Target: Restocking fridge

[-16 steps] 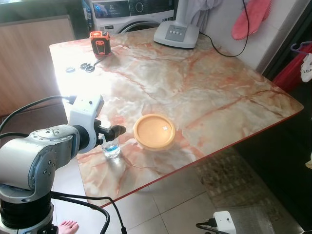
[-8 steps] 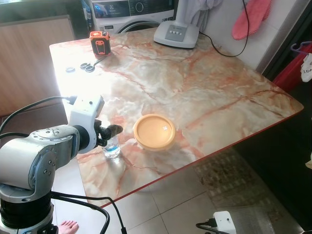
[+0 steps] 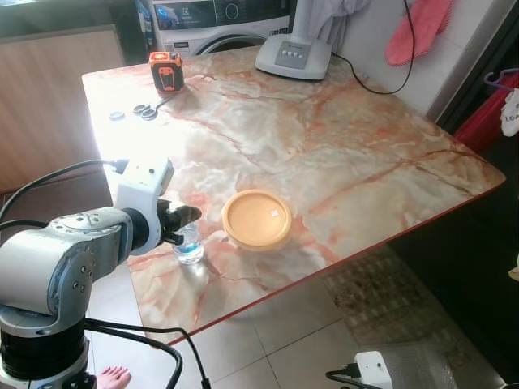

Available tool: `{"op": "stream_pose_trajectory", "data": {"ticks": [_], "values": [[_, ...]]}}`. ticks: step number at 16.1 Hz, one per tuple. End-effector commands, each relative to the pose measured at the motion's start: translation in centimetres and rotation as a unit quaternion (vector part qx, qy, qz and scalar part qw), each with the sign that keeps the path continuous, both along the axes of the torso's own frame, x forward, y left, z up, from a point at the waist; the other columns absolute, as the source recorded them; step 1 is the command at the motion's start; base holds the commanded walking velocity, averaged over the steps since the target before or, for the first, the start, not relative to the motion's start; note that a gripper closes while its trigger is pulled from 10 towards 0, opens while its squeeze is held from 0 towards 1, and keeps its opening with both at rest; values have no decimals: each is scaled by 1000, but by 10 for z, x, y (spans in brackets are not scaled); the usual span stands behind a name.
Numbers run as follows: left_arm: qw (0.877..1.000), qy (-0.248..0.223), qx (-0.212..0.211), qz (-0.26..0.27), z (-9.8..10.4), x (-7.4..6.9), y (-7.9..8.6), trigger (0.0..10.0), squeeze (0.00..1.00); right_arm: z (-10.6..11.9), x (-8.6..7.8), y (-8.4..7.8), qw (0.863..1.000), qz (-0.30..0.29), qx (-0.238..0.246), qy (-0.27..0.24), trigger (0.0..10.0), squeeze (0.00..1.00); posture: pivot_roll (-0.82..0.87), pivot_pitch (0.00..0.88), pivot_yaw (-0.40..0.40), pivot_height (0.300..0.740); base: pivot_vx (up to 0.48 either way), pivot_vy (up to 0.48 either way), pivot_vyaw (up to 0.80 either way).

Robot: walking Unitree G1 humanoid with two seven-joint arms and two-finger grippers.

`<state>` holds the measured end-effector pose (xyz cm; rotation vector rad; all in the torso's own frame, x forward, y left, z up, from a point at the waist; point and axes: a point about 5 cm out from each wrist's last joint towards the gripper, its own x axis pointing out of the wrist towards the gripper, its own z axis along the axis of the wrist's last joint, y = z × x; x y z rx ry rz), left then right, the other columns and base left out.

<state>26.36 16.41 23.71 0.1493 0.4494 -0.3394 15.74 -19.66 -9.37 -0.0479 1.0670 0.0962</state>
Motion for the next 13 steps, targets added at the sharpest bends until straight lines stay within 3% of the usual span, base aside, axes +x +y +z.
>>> {"op": "stream_pose_trajectory", "data": {"ticks": [1,7,10,13], "values": [[1000,1,5,-9,1,-1,-2,0,0,-2,-5,-4,1000,-2,-4,12,10000,0,111,110,-86,740,0,0,0],[1000,-1,8,-9,0,-2,-3,0,0,-2,-6,-4,1000,-2,-2,15,10000,0,110,111,-86,740,0,0,0],[998,-43,48,8,5,1,0,0,0,-2,-7,-4,1000,-3,-1,15,10000,0,108,114,-88,740,0,0,0],[994,-92,59,12,16,2,-1,0,0,-2,-7,-4,1000,-2,-1,16,10000,0,109,117,-91,740,0,0,0]]}}
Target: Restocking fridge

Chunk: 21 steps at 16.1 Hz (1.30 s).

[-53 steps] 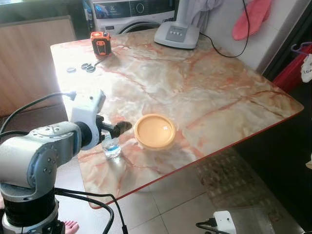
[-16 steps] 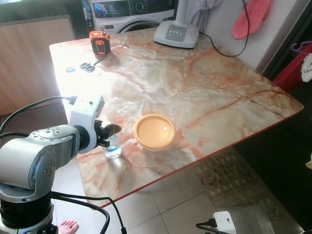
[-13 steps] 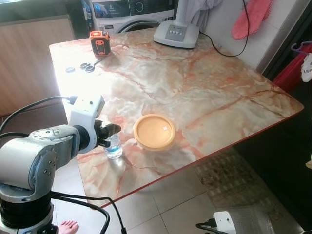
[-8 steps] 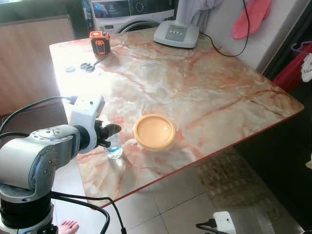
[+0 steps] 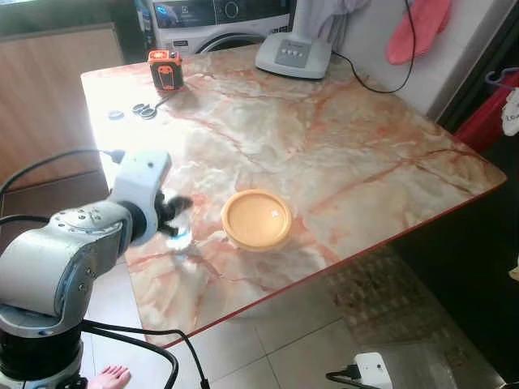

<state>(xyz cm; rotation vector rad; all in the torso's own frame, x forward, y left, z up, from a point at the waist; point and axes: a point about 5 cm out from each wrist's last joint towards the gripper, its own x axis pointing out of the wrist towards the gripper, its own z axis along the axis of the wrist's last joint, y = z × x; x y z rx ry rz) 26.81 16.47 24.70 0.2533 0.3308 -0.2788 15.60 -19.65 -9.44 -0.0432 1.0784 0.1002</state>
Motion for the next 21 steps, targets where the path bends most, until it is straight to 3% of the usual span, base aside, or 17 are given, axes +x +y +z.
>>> {"op": "stream_pose_trajectory", "data": {"ticks": [1,2,3,6,14,21], "values": [[999,-44,4,-13,11,-2,-5,0,0,-2,-5,-4,1000,-2,-4,10,10000,0,110,117,-92,740,0,0,0],[997,-74,-16,-24,17,-2,-10,1098,0,-2,-6,-4,1000,-1,-4,11,10000,0,108,117,-92,740,0,0,0],[996,-88,-21,-24,19,-1,-10,10000,0,-2,-6,-4,1000,-1,-4,11,10000,0,108,117,-92,740,0,0,0],[995,-94,-29,-8,14,1,-9,10000,0,-2,-6,-4,1000,-1,-4,11,10000,0,102,117,-92,740,0,0,0],[998,9,-54,-18,-12,-2,-5,10000,0,-2,-6,-4,1000,-1,-3,11,10000,0,103,117,-90,740,0,0,0],[991,109,-62,-52,-33,-11,-7,10000,0,-2,-6,-2,1000,0,0,14,10000,0,109,116,-82,740,0,0,0]]}}
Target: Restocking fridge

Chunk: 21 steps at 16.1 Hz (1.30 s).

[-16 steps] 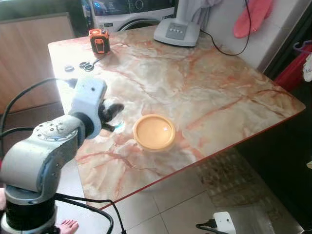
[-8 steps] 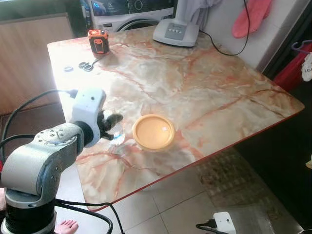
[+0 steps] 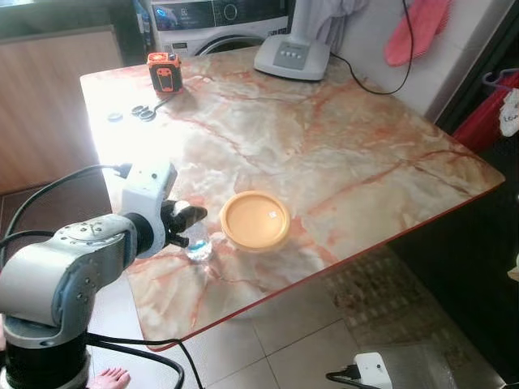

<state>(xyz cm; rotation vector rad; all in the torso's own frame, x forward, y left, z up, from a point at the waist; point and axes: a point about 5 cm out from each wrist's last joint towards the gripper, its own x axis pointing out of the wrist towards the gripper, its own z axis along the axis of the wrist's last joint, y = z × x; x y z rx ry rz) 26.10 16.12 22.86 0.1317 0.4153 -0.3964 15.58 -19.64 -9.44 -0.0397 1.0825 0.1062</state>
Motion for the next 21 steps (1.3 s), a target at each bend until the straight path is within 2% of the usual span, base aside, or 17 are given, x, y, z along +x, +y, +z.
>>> {"op": "stream_pose_trajectory", "data": {"ticks": [1,6,10,16,21], "values": [[998,59,10,-23,-15,-4,-3,10000,0,-2,-6,-2,1000,-1,-2,12,10000,0,108,115,-80,740,0,0,0],[991,86,67,-80,-13,-11,3,10000,0,-2,-6,-1,1000,-6,1,12,10000,0,109,109,-67,740,0,0,0],[982,115,88,-119,-19,-21,4,10000,0,-2,-6,-1,1000,-6,3,13,10000,0,114,106,-66,740,0,0,0],[970,155,95,-163,-30,-28,1,10000,0,-3,-6,0,1000,-10,3,13,10000,0,113,103,-63,740,0,0,0],[963,178,100,-175,-41,-33,2,10000,0,-3,-6,1,1000,-13,4,13,10000,0,111,101,-59,740,0,0,0]]}}
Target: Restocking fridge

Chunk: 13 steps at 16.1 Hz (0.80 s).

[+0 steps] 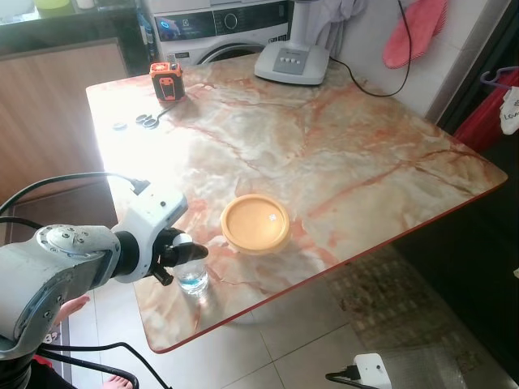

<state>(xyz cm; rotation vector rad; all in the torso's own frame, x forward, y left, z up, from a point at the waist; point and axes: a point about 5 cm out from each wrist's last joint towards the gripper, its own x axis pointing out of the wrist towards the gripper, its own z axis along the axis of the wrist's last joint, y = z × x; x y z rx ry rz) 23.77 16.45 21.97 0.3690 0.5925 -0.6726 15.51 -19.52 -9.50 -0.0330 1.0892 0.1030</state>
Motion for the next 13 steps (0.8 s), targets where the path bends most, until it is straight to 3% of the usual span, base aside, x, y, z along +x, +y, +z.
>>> {"op": "stream_pose_trajectory", "data": {"ticks": [1,5,8,11,13], "values": [[994,107,14,-14,-32,-10,-1,10000,0,-2,-5,0,1000,-10,2,10,10000,0,111,101,-59,740,0,0,0],[993,113,22,-21,-34,-12,1,10000,0,-2,-5,-1,1000,-10,2,11,10000,0,113,99,-59,740,0,0,0],[999,28,28,13,-23,4,2,10000,0,-2,-6,-1,1000,-11,1,10,10000,0,107,99,-58,740,0,0,0],[999,-4,26,27,-16,2,-3,10000,0,-2,-6,-1,1000,-12,-1,10,10000,0,110,102,-65,740,0,0,0],[998,-55,24,26,-8,6,-6,10000,0,-2,-6,-1,1000,-12,-2,9,10000,0,109,101,-65,740,0,0,0]]}}
